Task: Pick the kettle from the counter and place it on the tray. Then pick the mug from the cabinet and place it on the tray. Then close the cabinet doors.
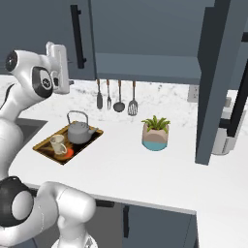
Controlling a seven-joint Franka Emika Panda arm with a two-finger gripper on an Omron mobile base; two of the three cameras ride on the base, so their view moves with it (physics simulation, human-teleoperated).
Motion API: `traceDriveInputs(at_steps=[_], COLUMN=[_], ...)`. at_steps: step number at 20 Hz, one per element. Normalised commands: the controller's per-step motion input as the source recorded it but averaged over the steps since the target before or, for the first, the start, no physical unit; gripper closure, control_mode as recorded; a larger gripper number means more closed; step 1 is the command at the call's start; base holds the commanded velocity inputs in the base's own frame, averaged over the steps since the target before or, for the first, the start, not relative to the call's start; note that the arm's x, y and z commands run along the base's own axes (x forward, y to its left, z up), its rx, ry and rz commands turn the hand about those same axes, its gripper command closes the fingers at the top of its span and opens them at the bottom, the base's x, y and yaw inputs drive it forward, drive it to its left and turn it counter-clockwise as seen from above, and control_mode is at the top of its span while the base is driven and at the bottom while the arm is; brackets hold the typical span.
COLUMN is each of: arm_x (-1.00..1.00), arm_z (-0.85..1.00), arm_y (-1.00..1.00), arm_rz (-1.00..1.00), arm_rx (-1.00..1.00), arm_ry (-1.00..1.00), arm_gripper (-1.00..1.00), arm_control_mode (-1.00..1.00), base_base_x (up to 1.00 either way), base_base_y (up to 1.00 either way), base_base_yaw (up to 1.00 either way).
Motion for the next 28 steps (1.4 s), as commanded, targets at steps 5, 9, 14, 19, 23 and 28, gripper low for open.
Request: traceDriveInputs(at_steps=[5,9,14,19,23,28], arm_x=[0.53,0.59,0.37,0.16,-0.5,-0.75], arm_z=[-0.18,-0.27,-0.34,-0.42,-0.12,0.0], arm_y=[0.0,0.0,0.0,0.0,-0.01,-0.01], arm_rz=[0.11,0.11,0.11,0.09,0.11,0.12], arm_rx=[0.0,0.0,-0.04,-0.1,-0.16,-0.16], arm_ry=[0.05,0.03,0.07,0.08,-0.03,-0.09], arm_gripper=[-1.0,-1.0,-1.0,-1.0,-1.0,-1.0], arm_control_mode=[-1.0,-1.0,-1.0,-1.0,-1.0,-1.0], base_base_x=[0.0,0.0,0.0,0.0,0.0,0.0], base_base_y=[0.0,0.0,0.0,0.0,0.0,0.0], base_base_yaw=[0.0,0.0,0.0,0.0,0.0,0.0])
